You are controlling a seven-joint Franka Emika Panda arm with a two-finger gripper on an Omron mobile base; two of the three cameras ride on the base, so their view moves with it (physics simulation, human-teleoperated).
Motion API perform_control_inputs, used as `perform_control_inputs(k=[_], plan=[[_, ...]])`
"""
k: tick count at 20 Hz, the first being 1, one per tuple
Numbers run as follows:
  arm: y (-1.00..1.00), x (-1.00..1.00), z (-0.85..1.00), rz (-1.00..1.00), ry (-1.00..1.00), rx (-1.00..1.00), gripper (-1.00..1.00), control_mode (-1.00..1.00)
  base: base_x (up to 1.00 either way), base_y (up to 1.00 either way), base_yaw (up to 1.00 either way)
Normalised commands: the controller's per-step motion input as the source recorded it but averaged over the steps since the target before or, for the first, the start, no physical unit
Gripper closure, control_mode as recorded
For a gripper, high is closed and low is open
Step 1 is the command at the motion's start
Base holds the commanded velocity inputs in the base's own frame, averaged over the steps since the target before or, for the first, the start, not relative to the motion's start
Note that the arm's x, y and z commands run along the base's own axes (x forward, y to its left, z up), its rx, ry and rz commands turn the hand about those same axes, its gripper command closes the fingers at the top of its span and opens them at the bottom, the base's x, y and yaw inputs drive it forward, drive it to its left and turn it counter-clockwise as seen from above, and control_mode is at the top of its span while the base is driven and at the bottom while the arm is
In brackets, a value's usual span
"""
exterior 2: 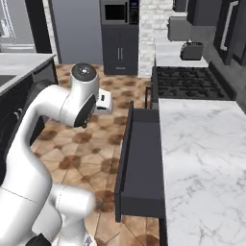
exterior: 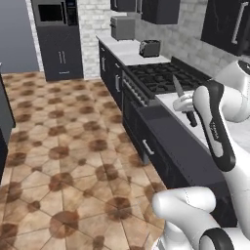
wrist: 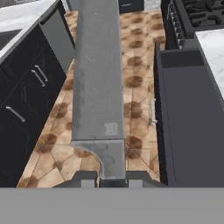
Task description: Pick up the metallic utensils from the counter and place them in the open drawer. Make sure not to pick up any wooden utensils.
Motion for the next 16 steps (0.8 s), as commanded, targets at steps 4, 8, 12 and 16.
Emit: perform_control_inputs(k=[4, 8, 12, 16], plan=[[0.0, 0.0, 0.0, 0.0, 0.0, 0.0, 1.0, 1.0, -0.33, -0.58, 0.0], [0.0, 0.0, 0.0, 0.0, 0.0, 0.0, 1.0, 1.0, -0.15, -0.15, 0.0], [0.0, 0.0, 0.0, 0.0, 0.0, 0.0, 1.0, 1.0, -0.05, -0.02, 0.05], [0.0, 0.0, 0.0, 0.0, 0.0, 0.0, 1.0, 1.0, -0.21, -0.1, 0.22]])
